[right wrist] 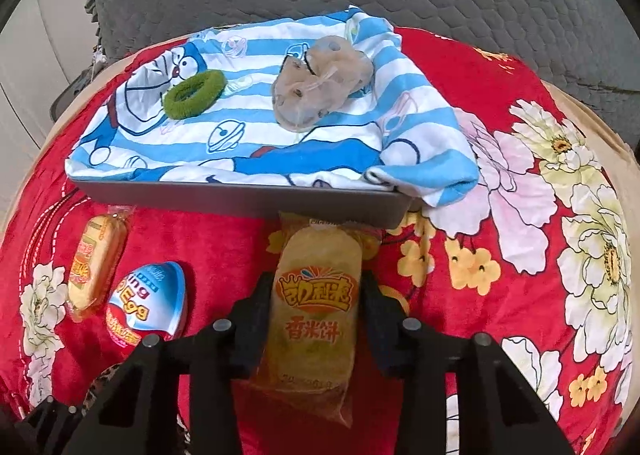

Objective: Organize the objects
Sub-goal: 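Grasp the leopard scrunchie with the left tool while the right tool grasps the bread packet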

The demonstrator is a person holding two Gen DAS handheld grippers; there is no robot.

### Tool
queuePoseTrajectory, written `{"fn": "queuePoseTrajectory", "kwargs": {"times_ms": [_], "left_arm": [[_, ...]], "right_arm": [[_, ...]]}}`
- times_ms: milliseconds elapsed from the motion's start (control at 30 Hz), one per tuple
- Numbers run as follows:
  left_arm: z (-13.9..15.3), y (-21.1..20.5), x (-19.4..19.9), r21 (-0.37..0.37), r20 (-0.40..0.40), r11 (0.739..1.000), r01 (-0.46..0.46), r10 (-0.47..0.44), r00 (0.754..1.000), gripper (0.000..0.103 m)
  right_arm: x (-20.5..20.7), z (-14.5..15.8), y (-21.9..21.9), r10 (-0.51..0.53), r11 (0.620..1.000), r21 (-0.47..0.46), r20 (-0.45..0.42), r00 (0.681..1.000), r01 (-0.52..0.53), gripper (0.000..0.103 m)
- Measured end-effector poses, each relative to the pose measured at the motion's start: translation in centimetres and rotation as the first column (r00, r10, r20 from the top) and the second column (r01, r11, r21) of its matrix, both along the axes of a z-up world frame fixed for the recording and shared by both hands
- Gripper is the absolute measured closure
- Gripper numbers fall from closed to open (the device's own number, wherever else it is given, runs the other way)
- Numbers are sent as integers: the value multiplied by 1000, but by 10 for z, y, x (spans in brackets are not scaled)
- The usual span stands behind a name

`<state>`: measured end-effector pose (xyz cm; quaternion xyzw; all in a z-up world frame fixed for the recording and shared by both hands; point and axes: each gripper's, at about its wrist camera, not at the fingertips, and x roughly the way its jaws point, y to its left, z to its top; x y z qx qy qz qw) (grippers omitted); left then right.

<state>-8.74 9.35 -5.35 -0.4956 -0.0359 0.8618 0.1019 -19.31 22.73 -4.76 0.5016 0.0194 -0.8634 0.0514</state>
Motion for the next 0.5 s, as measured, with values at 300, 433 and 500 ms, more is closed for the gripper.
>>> {"fn": "queuePoseTrajectory", "kwargs": {"times_ms": [300,433,500], "left_arm": [[1,-6,-1,35,8,999,-1,1,1000,86],[2,-6,-1,38,8,999,3,-3,1000,88],[3,-6,0,40,9,999,3,-3,1000,89]], "right_arm": [[5,3,-1,14,1000,-21,-6,1000,-14,62],[7,8,1,5,999,-37,-10,1000,-5,62],[9,11,2,1,999,-52,-13,1000,-2,62]]}}
